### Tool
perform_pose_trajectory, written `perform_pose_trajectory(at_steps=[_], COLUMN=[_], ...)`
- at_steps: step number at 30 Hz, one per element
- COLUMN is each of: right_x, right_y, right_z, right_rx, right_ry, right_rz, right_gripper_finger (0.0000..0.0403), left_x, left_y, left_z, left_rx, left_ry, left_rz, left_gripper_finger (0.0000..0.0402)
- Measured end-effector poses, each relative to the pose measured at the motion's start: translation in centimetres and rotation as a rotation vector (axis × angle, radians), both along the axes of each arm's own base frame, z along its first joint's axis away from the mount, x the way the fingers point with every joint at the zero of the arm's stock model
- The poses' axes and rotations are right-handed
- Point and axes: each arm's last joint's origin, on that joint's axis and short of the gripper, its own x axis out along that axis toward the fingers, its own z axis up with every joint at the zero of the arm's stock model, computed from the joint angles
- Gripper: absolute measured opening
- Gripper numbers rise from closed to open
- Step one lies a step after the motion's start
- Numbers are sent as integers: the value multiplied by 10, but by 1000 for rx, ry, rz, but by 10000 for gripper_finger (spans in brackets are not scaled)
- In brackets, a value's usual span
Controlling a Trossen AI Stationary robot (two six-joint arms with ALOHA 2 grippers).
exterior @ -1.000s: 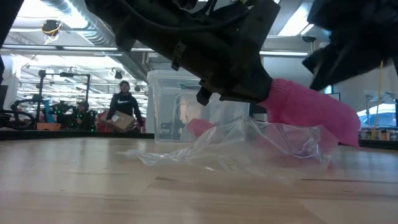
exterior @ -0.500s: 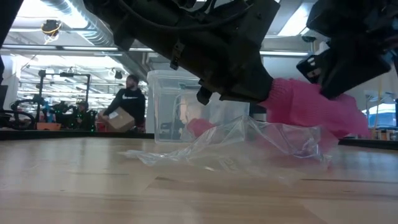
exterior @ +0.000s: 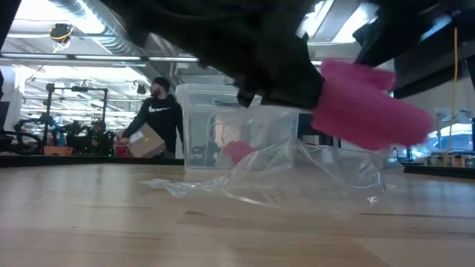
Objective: Roll bandage
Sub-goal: Roll the pink bandage
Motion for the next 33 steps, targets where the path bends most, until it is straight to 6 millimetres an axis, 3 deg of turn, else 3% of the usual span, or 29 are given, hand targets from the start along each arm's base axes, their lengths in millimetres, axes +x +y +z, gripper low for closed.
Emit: perform_pose_trajectory(at_steps=[3,6,8,12,18,22,27,33], right_x=[2,9,10,8,-2,-2,0,-16], right_y=[-18,-25,-29,-42,-65,-68,-65,-63], right_z=[-1,3,3,-10,-35,-35,-3,61], right_rx=[-61,18,41,20,-37,10,25,82], right_ry=[8,-18,-16,27,105,110,170,83], right_rz=[-109,-57,-56,-121,-250,-238,-115,-64], right_gripper_finger=[23,12,6,12,105,190,274,320], left_x=[-7,-8,-9,-14,-24,-36,-48,-57], left_y=[-12,-12,-11,-21,-21,-15,9,49], left_z=[6,13,6,14,55,96,135,169], left_rx=[33,11,11,12,32,24,114,132], left_ry=[19,1,33,11,-74,-174,-239,-315], left_rz=[-69,-42,-28,-65,-99,-105,-78,28], left_gripper_finger=[11,11,11,11,11,11,11,11])
